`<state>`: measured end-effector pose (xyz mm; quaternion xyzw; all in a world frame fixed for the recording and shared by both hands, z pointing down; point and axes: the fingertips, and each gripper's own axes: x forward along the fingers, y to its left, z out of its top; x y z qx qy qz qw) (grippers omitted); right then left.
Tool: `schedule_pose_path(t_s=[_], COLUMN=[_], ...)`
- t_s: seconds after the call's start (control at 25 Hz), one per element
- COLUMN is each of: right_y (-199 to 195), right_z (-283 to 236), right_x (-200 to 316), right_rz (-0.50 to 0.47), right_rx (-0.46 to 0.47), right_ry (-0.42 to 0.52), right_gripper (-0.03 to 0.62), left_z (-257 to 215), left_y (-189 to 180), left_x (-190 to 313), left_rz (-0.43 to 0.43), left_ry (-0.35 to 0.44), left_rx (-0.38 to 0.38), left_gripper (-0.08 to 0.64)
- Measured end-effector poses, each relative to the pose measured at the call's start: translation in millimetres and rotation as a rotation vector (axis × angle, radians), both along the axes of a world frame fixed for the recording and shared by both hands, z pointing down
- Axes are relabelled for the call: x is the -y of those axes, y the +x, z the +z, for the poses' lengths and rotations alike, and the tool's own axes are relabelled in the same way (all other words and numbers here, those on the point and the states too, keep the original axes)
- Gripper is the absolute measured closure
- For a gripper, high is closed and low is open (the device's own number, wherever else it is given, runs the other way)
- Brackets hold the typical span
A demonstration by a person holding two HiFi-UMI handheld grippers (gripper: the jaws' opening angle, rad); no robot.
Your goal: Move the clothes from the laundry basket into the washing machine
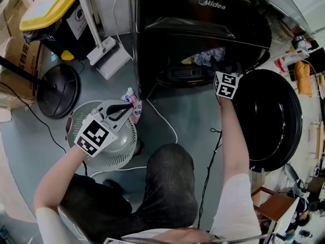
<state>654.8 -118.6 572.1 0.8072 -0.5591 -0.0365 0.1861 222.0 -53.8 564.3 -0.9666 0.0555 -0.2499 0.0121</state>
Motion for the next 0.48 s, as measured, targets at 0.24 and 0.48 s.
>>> schedule_pose_path(t_s=[0.24, 0.48], right_y=[-13, -39], right_z=[-23, -42], right_x=[-16, -31], right_rz=[-0.037, -0.076], right_rx=[-0.009, -0.003], right_ry=[-0.010, 0.001], right_gripper=[0.218, 0.313], left_z=[-11, -29], left_y=[9, 18], left_x=[8, 12], left_rz=[-0.005, 0.005], left_ry=[0.003, -0.003], left_rx=[-0.043, -0.093], left_gripper=[0.554, 0.554])
